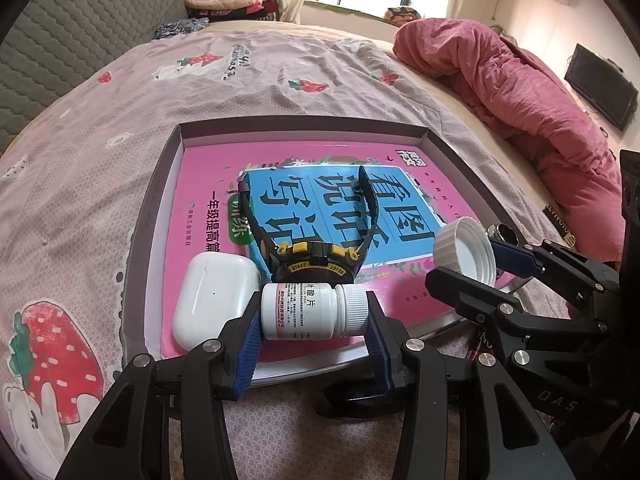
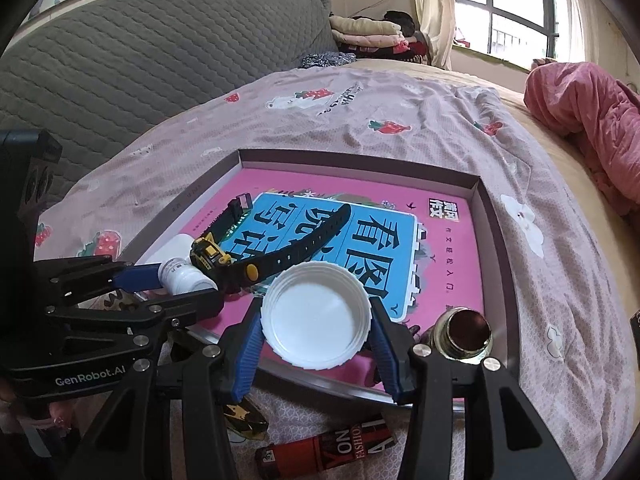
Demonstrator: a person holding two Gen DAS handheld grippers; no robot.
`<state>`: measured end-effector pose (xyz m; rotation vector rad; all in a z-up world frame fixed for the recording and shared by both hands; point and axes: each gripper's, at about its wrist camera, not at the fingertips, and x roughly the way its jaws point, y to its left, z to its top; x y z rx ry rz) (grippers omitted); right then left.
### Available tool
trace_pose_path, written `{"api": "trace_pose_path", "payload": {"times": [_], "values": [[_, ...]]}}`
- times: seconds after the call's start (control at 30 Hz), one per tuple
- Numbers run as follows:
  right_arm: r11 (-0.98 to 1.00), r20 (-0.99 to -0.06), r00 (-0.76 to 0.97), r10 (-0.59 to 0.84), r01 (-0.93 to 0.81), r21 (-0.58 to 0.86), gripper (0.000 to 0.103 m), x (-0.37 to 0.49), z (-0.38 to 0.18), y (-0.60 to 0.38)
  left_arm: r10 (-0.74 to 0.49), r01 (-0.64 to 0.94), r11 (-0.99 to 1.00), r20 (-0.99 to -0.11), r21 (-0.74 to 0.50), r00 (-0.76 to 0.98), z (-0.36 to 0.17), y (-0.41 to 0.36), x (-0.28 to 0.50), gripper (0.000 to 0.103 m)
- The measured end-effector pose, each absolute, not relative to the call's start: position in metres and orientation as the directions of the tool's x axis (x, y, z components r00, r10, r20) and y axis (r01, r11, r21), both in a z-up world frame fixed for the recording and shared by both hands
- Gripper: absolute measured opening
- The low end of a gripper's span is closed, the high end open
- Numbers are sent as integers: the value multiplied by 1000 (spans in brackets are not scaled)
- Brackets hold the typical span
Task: Organize rigid objects
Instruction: 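Lower the pill bottle beside the watch with the left gripper while the right lowers the cap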
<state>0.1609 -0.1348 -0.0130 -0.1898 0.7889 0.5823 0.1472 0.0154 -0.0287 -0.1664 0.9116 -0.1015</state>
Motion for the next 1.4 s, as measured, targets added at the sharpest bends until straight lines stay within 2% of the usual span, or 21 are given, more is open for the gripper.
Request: {"api": "trace_pose_path", "payload": {"times": [0.33,0.53,1.0,1.23,1.4], "values": [[826,-752,534,386,-563,25,50,167,-12,-131,-158,17,982,-777,-186,609,-29,15,147,48],[835,-791,487,371,-548,55,50,174,-15,-134,-155,15,983,-780,-184,607,-30,16,147,48],[861,-800,486,351,-503,73,50,177,-13,-147,-147,9,984,-784,-178,603,-30,15,148,48],[879,-807,537,245,-474,-48,50,176,-15,-149,-147,9,984,-784,-178,603,-30,15,148,48],[889,-811,517,274,-459,8,50,180,-16,-158,-147,9,984,-784,-177,603,-30,15,148,48]]}}
